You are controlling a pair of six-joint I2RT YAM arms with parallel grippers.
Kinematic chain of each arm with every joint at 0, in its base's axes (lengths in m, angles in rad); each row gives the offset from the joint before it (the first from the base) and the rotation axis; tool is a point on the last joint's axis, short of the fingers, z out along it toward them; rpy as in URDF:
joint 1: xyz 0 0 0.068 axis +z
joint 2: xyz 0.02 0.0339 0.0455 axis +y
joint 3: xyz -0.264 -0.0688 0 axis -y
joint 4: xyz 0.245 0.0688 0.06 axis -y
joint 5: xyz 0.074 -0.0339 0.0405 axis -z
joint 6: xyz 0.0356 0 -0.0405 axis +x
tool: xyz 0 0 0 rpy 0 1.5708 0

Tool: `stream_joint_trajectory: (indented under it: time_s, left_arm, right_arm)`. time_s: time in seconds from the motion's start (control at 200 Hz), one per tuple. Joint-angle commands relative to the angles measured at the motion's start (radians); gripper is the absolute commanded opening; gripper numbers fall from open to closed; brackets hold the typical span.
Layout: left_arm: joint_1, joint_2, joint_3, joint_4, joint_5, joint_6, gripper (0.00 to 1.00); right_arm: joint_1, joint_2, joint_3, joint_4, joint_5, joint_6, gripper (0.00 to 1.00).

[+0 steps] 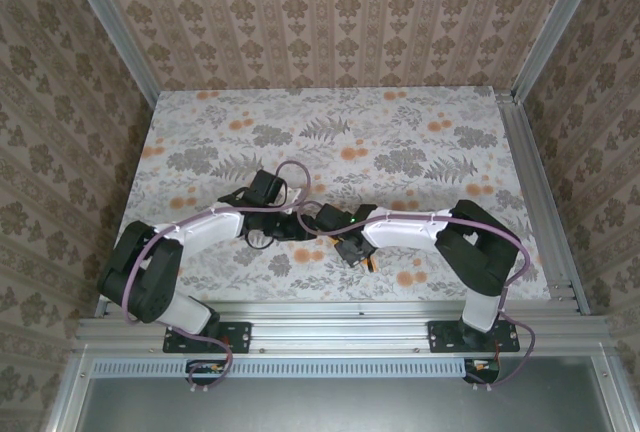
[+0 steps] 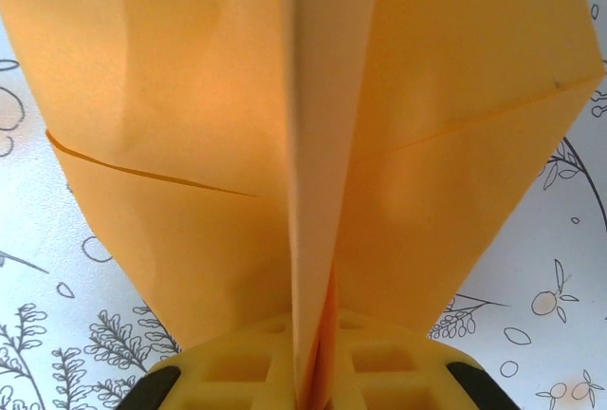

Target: Fold a paper plane with a square sheet of paper (pick it up from the middle)

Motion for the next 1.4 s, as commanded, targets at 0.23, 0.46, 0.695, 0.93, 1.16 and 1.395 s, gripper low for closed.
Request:
stream_joint_trajectory:
  time_s: [0.23, 0.46, 0.695, 0.93, 1.16, 1.395]
  left_arm:
    - [0.007, 0.011, 0.042, -0.049, -0.013, 0.048, 0.49]
    - [0.011, -0.018, 0.15, -0.152, -0.072, 0.115, 0.51]
    - [0.022, -0.064, 0.263, -0.225, -0.169, 0.225, 0.61]
    - [0.053, -0.11, 0.304, -0.234, -0.381, 0.341, 0.86]
    - [0.182, -0.116, 0.247, -0.114, -0.593, 0.434, 1.0]
    - [0.335, -0.122, 0.104, 0.105, -0.787, 0.442, 1.0]
  right_arm:
    - [0.0, 0.043, 0.0, -0.016, -0.058, 0.007, 0.15]
    - [-0.074, -0.133, -0.02, 0.024, -0.203, 0.007, 0.32]
    - [-0.252, -0.364, -0.061, 0.084, -0.446, -0.037, 0.45]
    - [-0.461, -0.527, -0.11, 0.215, -0.63, -0.116, 0.63]
    - [-0.654, -0.628, -0.239, 0.411, -0.566, -0.153, 0.83]
    - [-0.794, -0.677, -0.399, 0.618, -0.285, -0.209, 1.0]
